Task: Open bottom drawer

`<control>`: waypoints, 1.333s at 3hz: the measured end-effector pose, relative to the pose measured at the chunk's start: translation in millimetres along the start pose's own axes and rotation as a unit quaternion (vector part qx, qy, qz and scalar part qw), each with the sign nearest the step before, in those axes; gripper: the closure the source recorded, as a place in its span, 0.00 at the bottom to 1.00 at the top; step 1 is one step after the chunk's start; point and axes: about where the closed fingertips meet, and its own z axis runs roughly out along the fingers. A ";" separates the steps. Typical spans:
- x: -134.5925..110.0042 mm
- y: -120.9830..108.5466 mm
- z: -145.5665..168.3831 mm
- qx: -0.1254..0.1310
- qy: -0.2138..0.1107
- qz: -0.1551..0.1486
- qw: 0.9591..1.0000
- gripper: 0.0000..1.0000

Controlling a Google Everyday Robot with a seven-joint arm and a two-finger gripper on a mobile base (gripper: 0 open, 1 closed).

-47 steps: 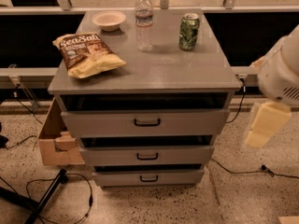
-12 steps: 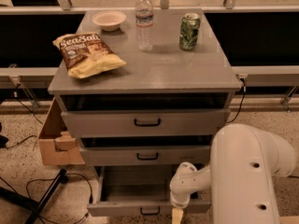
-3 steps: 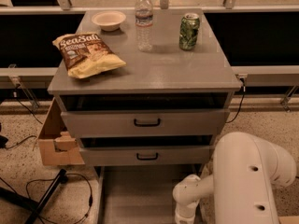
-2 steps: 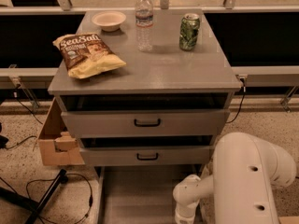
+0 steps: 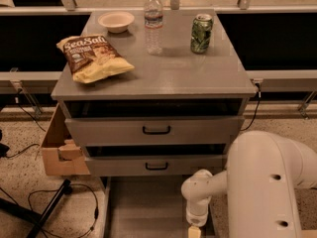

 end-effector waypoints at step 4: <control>102.0 162.7 -274.1 0.040 -0.076 0.057 0.995 0.00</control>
Offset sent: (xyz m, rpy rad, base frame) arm 0.0130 -0.0415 0.3318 0.0612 -0.1336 -0.0111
